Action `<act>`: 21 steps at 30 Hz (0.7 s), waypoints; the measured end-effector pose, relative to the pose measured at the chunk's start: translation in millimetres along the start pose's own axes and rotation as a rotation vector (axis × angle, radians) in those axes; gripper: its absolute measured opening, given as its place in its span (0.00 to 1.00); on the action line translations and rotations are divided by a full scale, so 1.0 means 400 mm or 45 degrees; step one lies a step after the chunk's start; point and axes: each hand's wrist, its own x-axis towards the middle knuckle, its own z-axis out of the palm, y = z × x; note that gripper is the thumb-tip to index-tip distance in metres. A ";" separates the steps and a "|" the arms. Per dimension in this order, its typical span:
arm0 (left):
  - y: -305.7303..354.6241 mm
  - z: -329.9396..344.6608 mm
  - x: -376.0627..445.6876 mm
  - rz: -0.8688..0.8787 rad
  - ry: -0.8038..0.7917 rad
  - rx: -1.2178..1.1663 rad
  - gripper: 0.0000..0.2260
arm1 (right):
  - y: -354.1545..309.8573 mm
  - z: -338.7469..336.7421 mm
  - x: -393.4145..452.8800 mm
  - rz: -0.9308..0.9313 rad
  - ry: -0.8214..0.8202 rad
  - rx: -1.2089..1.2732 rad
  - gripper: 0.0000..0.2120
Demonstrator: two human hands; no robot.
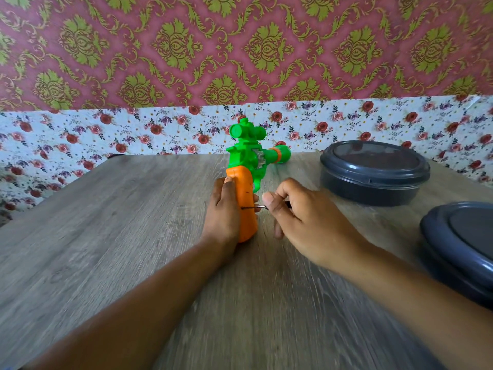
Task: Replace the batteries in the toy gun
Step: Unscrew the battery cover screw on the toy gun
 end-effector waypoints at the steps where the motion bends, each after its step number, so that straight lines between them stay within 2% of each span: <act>1: 0.001 0.000 0.000 -0.007 -0.001 -0.008 0.11 | 0.000 -0.002 -0.002 -0.003 -0.007 -0.055 0.21; 4: -0.004 0.000 0.003 -0.009 0.001 0.000 0.11 | 0.000 -0.002 -0.002 -0.027 -0.034 0.006 0.15; 9: -0.016 -0.004 0.011 -0.015 -0.002 -0.005 0.12 | -0.003 -0.007 0.003 -0.032 0.009 0.057 0.10; 15: -0.004 -0.002 0.001 0.009 -0.031 -0.014 0.11 | -0.010 -0.017 0.004 -0.006 0.046 0.360 0.02; 18: -0.001 0.001 -0.003 0.034 -0.042 0.008 0.10 | -0.008 -0.002 0.006 0.131 0.023 0.436 0.08; 21: -0.010 -0.001 0.004 0.003 -0.033 -0.022 0.11 | -0.002 0.002 0.005 0.185 0.023 0.182 0.18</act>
